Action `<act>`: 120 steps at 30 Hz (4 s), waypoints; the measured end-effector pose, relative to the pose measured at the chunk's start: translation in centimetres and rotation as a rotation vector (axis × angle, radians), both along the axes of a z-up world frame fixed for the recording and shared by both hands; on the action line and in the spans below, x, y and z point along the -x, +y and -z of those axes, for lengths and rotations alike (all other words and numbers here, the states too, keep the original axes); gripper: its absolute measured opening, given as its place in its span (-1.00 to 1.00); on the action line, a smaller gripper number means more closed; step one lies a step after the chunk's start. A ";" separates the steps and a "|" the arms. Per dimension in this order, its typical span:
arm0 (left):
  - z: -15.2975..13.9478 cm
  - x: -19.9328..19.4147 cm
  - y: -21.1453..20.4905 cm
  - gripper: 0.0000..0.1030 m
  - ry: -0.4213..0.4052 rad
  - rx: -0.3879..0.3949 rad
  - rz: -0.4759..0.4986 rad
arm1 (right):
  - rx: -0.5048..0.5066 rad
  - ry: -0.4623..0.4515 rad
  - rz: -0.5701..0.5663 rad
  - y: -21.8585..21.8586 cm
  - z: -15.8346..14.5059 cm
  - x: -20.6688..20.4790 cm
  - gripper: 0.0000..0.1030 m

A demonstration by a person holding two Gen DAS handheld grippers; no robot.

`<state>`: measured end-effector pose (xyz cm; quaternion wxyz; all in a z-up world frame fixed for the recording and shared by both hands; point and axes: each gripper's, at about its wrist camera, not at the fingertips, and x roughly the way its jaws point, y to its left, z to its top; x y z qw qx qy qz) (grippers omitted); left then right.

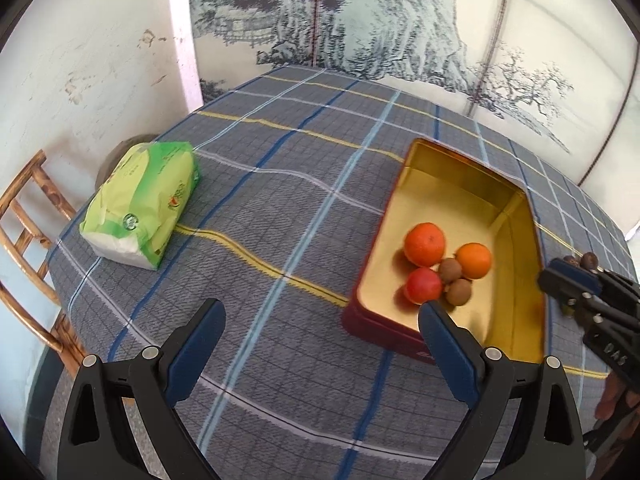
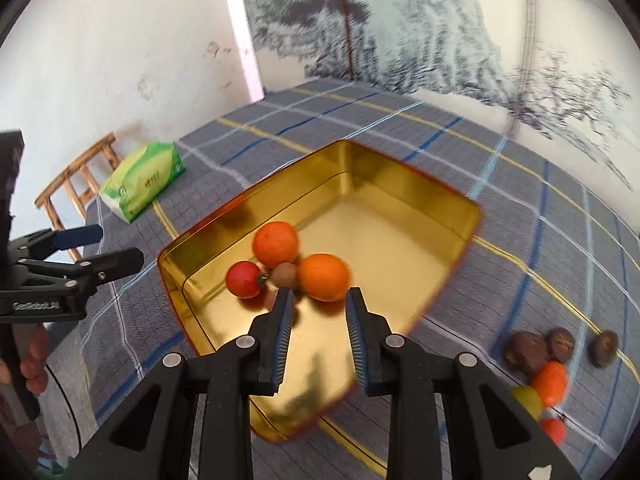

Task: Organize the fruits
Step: 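Move the right gripper to the red tomato on the cloth and grasp it, then grasp the green fruit with the left gripper while the right holds the red tomato, then carry the green fruit with the left gripper into the gold tin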

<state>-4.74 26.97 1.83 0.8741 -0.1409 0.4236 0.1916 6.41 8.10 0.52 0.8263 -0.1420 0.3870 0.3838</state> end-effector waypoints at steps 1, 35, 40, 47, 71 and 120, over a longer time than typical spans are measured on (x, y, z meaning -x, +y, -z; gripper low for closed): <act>-0.1 0.0 -0.4 0.88 -0.003 -0.002 0.012 | -0.006 -0.004 0.017 -1.0 -0.2 0.0 -0.50; -1.2 -7.7 -18.7 0.88 -0.018 -0.037 0.456 | 0.046 0.048 0.376 -16.9 5.7 -4.3 -0.39; -0.4 -8.9 -20.8 0.88 -0.001 -0.030 0.492 | 0.064 0.010 0.401 -18.2 5.7 -4.3 -0.39; 0.8 -10.4 -24.2 0.88 -0.011 -0.047 0.543 | 0.093 -0.014 0.525 -23.2 5.7 -6.7 -0.39; 6.1 -16.8 -27.3 -0.09 0.062 0.041 0.506 | 0.072 -0.010 0.577 -26.4 5.8 -7.7 -0.38; -0.6 -10.2 -15.6 -0.24 -0.006 0.035 0.340 | 0.078 -0.013 0.579 -26.3 5.9 -7.6 -0.38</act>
